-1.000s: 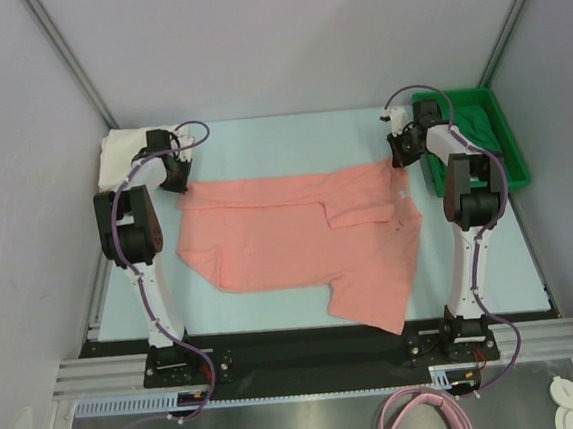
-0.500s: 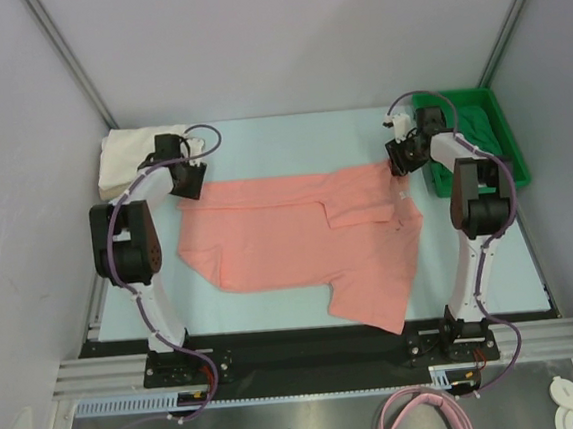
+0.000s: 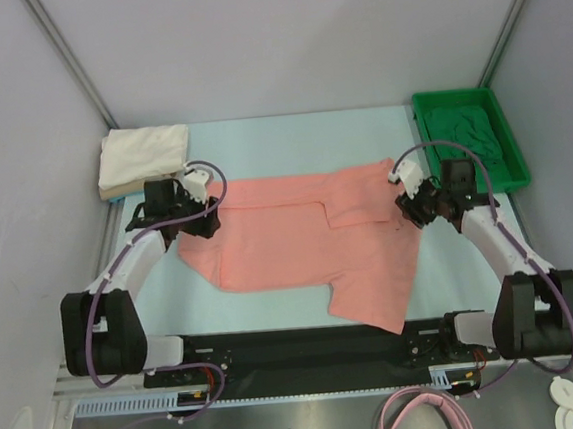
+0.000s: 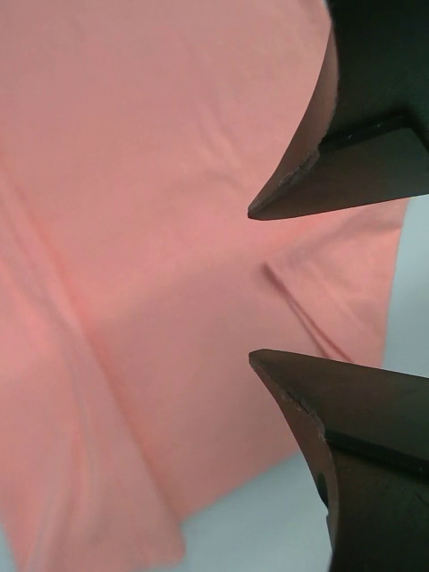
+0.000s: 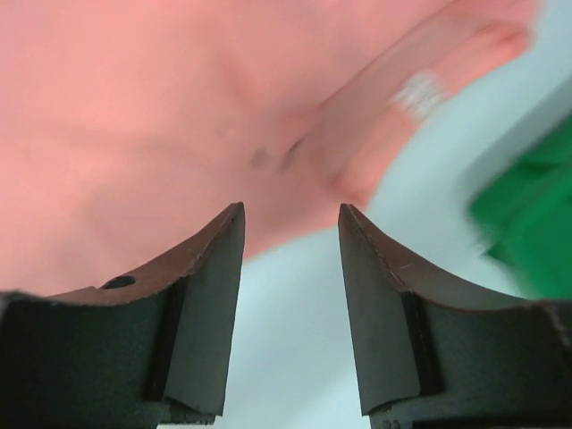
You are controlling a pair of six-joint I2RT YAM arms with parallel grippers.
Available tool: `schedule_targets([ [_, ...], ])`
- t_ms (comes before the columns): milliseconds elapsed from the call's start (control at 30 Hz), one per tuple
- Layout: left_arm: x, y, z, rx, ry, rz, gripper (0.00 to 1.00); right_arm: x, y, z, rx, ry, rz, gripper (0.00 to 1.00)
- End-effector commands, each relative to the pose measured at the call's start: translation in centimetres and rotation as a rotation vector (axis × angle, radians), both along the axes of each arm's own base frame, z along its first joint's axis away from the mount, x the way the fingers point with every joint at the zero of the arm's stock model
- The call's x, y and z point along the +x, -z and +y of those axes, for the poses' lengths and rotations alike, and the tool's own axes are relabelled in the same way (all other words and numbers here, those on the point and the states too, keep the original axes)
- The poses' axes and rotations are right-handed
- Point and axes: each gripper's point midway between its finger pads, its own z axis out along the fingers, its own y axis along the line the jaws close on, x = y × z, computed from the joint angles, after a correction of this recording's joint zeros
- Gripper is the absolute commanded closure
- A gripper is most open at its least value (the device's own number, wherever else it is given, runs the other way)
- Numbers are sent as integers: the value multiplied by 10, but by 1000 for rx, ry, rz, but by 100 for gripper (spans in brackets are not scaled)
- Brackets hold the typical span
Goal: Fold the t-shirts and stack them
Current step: Fold the tshirt
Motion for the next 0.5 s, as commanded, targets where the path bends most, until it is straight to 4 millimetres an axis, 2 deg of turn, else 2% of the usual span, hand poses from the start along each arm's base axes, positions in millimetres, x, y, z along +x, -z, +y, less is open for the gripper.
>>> schedule_targets([
  [0,-13,1,-30,-155,161,9,34,-70,17,11,-80,-243,44,48],
  [33,-16,4,-33,-175,179,20,34,-87,20,14,-98,-313,32,49],
  [67,-19,4,-40,-210,223,24,34,-98,9,15,-114,-332,-17,48],
  [100,-20,7,-43,-227,236,35,34,-110,9,16,-117,-348,-19,48],
  [200,-25,9,-53,-280,294,54,34,-136,9,25,-112,-399,-56,48],
  [233,-30,17,-54,-290,303,97,34,-144,11,27,-104,-414,-43,47],
  [267,-33,18,-57,-303,332,104,35,-149,9,29,-104,-430,-36,47],
  [300,-36,21,-58,-313,341,123,35,-164,15,31,-91,-451,29,47],
  [433,-42,31,-63,-331,378,139,38,-192,19,36,-87,-522,130,47],
  [467,-39,35,-53,-322,361,130,38,-202,21,36,-90,-565,151,47],
])
